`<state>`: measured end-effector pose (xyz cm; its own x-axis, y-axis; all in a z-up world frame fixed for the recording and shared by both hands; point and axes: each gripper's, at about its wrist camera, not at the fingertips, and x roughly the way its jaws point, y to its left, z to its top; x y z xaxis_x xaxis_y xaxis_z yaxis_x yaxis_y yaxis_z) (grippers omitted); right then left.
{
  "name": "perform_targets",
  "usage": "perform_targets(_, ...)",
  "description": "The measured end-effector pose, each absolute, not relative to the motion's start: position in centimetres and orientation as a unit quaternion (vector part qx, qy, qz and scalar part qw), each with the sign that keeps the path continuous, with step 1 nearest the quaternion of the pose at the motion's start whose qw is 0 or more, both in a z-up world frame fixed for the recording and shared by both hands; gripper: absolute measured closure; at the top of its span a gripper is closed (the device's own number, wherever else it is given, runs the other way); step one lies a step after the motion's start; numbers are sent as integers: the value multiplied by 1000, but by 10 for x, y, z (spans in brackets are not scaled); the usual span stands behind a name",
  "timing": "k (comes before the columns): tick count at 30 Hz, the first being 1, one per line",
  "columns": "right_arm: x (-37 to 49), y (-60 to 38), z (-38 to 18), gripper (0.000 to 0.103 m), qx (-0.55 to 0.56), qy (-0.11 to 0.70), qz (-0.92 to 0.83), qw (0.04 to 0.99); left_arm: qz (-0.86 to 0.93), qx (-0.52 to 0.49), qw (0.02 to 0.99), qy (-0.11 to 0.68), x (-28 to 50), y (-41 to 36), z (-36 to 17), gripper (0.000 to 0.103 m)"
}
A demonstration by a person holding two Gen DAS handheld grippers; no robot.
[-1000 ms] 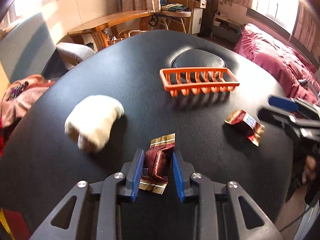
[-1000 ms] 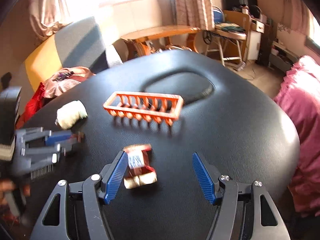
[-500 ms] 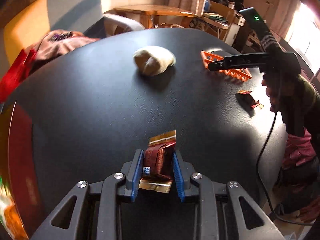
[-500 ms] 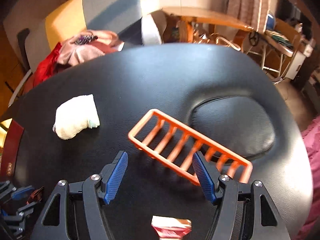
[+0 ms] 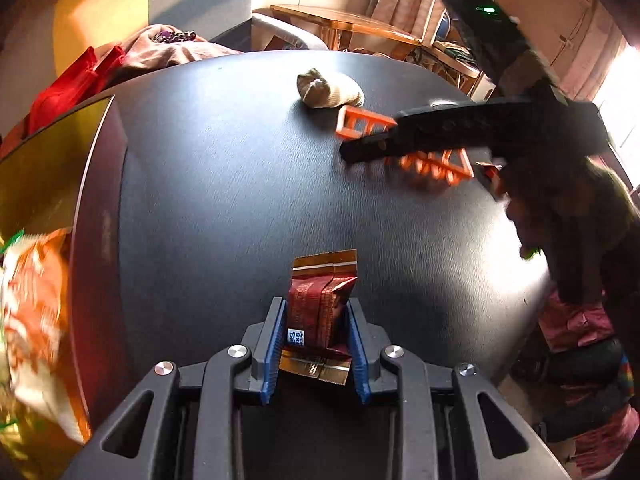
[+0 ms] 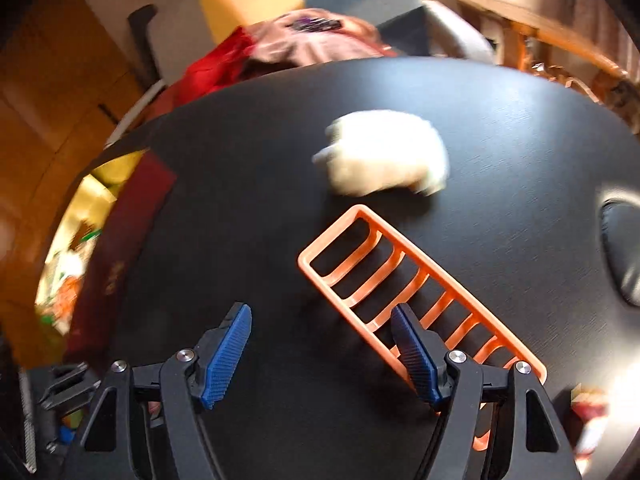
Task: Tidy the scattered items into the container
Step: 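Hold the chocolate with the left tool while the right tool grasps the orange rack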
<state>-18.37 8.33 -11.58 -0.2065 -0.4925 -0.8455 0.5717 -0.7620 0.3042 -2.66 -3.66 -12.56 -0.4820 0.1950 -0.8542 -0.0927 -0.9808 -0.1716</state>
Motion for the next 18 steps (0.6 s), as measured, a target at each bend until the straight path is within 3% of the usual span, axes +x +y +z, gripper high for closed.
perform_targets(10, -90, 127, -90, 26, 510, -65, -781, 353, 863, -495, 95, -30, -9, -31, -124, 69)
perform_targets(14, -73, 150, -69, 22, 472, -24, -817, 330, 875, -474, 97, -30, -4, -36, -108, 67)
perform_targets(18, -84, 145, -62, 19, 441, 70, -837, 316, 877, -469, 101, -35, 1, -39, -99, 63)
